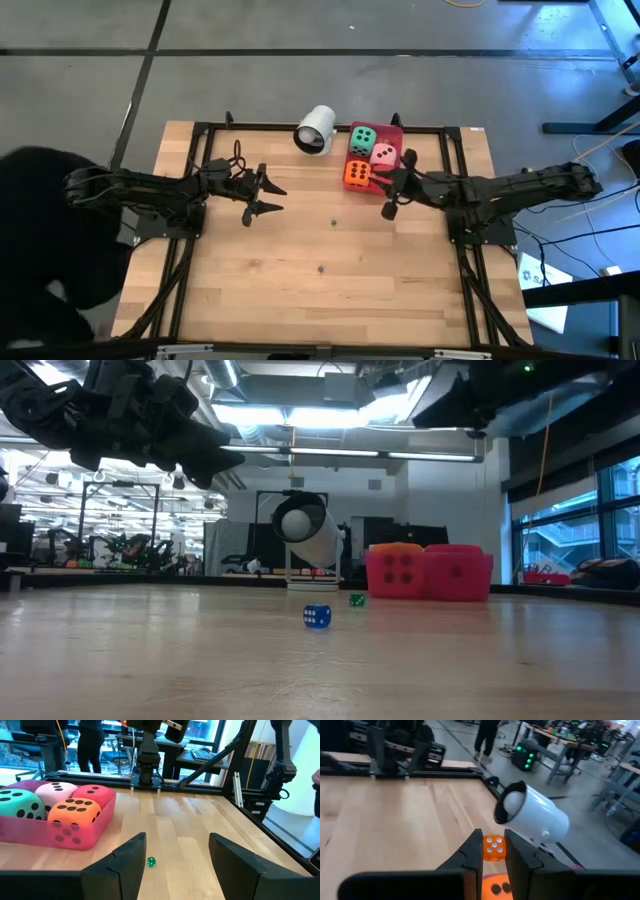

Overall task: Pick & Place Dice
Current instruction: Put the small orange dice into the red bin

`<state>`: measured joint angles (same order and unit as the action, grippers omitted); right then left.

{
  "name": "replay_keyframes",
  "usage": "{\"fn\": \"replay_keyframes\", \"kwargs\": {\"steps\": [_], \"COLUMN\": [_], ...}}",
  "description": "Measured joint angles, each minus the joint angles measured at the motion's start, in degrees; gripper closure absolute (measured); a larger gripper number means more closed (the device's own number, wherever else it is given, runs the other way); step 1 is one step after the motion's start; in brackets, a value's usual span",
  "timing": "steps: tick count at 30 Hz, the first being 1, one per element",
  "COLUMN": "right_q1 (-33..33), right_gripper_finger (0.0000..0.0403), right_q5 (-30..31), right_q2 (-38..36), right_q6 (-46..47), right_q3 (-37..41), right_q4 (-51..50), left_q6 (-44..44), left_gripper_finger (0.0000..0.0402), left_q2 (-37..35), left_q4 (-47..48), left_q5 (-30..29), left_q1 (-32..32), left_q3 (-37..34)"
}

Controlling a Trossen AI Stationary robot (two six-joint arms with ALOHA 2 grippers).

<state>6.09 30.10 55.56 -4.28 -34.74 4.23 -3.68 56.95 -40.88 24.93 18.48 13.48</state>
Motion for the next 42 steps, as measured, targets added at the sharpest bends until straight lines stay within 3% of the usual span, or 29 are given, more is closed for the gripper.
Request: {"fn": "replay_keyframes", "kwargs": {"steps": [6, 16, 22, 42], "right_q1": [0.6, -0.4, -3.6, -26.7], "right_gripper_finger": [0.0349, 0.0349, 0.0349, 0.0349], "right_q5": [1.0, 2.5, 1.2, -26.7], "right_q2": [-5.3, -6.9, -6.9, -6.9], "right_q6": [3.3, 3.9, 3.2, 3.8], "right_q3": [6.3, 21.0, 22.9, 22.9], "right_q4": [4.0, 29.8, 32.7, 31.8], "left_q6": [0.5, 0.9, 1.2, 1.2], "left_gripper_finger": [0.0192, 0.0192, 0.0192, 0.0192], "left_q2": [0.0, 0.0, 0.0, 0.0], "left_q4": [0.0, -0.6, -0.7, -0.5], "left_q5": [0.0, 0.0, 0.0, 0.0], "left_q1": [0.0, 0.0, 0.0, 0.0], "left_q3": [0.0, 0.0, 0.0, 0.0]}}
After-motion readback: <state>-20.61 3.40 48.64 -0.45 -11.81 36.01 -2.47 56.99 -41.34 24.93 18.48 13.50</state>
